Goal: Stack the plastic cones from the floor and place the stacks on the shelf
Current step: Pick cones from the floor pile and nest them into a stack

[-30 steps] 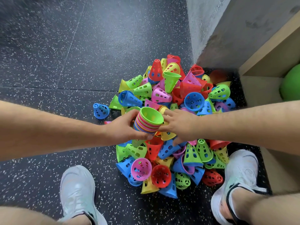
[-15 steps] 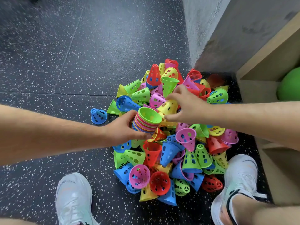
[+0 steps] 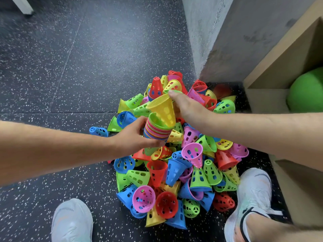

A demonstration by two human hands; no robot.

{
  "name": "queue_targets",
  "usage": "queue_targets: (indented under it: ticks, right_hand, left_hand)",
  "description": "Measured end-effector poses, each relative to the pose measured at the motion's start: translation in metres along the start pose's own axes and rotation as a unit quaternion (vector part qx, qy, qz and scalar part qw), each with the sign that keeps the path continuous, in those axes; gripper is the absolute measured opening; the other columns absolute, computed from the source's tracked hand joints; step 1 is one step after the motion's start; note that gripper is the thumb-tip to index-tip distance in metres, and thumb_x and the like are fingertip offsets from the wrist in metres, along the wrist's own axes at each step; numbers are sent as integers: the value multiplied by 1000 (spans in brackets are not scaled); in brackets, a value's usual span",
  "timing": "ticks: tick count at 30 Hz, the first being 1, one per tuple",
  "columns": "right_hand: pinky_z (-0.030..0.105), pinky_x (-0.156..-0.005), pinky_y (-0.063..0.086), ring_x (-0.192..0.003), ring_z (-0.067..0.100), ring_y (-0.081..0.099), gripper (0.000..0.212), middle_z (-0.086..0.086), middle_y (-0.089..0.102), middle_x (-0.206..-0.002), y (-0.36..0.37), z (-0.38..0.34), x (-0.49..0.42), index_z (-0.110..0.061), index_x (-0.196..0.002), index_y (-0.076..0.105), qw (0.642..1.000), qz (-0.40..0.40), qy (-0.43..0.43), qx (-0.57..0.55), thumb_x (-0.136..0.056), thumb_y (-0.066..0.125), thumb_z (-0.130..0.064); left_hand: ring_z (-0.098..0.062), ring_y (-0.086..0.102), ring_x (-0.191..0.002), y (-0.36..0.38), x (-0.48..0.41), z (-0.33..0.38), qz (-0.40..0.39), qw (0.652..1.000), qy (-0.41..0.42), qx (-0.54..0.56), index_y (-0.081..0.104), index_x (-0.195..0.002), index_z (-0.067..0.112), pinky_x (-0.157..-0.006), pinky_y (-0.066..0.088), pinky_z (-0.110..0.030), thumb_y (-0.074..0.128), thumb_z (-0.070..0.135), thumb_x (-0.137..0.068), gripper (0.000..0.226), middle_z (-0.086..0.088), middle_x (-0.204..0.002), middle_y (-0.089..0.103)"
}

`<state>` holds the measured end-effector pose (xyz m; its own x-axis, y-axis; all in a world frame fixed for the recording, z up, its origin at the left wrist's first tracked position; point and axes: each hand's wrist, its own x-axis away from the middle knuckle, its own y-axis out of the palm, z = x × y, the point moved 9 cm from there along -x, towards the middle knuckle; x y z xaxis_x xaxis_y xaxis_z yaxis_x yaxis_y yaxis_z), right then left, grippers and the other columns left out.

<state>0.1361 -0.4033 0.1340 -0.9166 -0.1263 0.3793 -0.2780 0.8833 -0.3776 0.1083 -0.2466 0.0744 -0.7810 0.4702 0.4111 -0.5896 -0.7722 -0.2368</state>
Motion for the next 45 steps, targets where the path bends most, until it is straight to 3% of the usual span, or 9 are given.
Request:
queue_targets:
  ticks: [2, 5, 8, 10, 16, 25, 31, 40, 45]
  right_hand:
    - [35, -94, 43, -107, 23, 57, 30, 8, 63, -110, -4, 2, 4, -8, -118, 61, 998, 5, -24, 63, -103, 48, -32]
    - [31, -95, 44, -109, 14, 55, 21, 0, 60, -118, -11, 10, 12, -18, -121, 55, 999, 25, -22, 18, -99, 54, -19]
    - [31, -95, 48, -110, 13, 58, 28, -3, 59, -120, -13, 25, 10, -24, -129, 52, 999, 25, -14, 47, -101, 54, -26]
    - [31, -90, 50, -105, 13, 61, 33, -6, 61, -115, -12, 34, 9, -24, -132, 52, 990, 1, -22, 141, -100, 54, -30]
    - [35, -90, 46, -118, 23, 50, 54, 3, 55, -125, 25, 65, 5, -23, -141, 44, 872, -128, -60, 469, -95, 62, -45]
    - [45, -88, 52, -111, 29, 53, 54, 9, 54, -122, 46, 70, -17, -17, -131, 49, 805, -140, -89, 570, -90, 68, -46]
    - [45, -82, 54, -97, 28, 58, 62, 8, 58, -110, 54, 65, -31, -22, -136, 42, 811, -169, -81, 553, -87, 74, -41]
    - [30, -69, 44, -84, 19, 50, 78, 0, 47, -104, 25, 58, -25, -32, -152, 33, 850, -169, -8, 499, -85, 74, -38]
    - [30, -74, 47, -88, 16, 58, 72, -1, 49, -119, -26, 22, 2, -34, -138, 42, 913, -54, 0, 405, -77, 79, -45]
  left_hand:
    - [-16, 70, -117, 1, -3, 3, 1, 1000, 7, 10, 56, -130, 25, -105, 55, -48, 97, 55, -52, 93, 4, -120, 75]
    - [-14, 71, -114, -2, -6, 6, 10, 1000, 17, 8, 56, -129, 26, -103, 56, -43, 96, 54, -51, 92, 5, -118, 75]
    - [-8, 71, -111, -5, -5, 6, 15, 1000, 18, 5, 56, -129, 27, -99, 57, -32, 94, 55, -48, 94, 9, -116, 76]
    - [-8, 71, -112, -5, -4, 2, 12, 1000, 13, 1, 55, -129, 25, -98, 57, -30, 97, 54, -49, 95, 8, -116, 76]
    - [-7, 70, -112, -2, 1, -8, 4, 1000, -2, -11, 56, -127, 30, -103, 56, -38, 95, 56, -51, 90, 10, -116, 75]
    - [-6, 71, -110, -4, -1, -16, -2, 1000, -8, 10, 55, -131, 26, -98, 57, -32, 101, 42, -60, 86, 9, -116, 74]
    - [-7, 71, -111, -22, 1, -19, 5, 999, -15, 30, 55, -129, 26, -100, 58, -35, 100, 49, -52, 92, 6, -118, 75]
    - [-8, 71, -112, -26, -2, -16, 9, 999, -11, 30, 54, -129, 27, -102, 57, -38, 95, 51, -52, 90, 7, -117, 75]
    - [-8, 71, -112, -25, -1, -12, 15, 1000, -6, 25, 55, -128, 28, -103, 56, -38, 96, 51, -52, 89, 6, -118, 75]
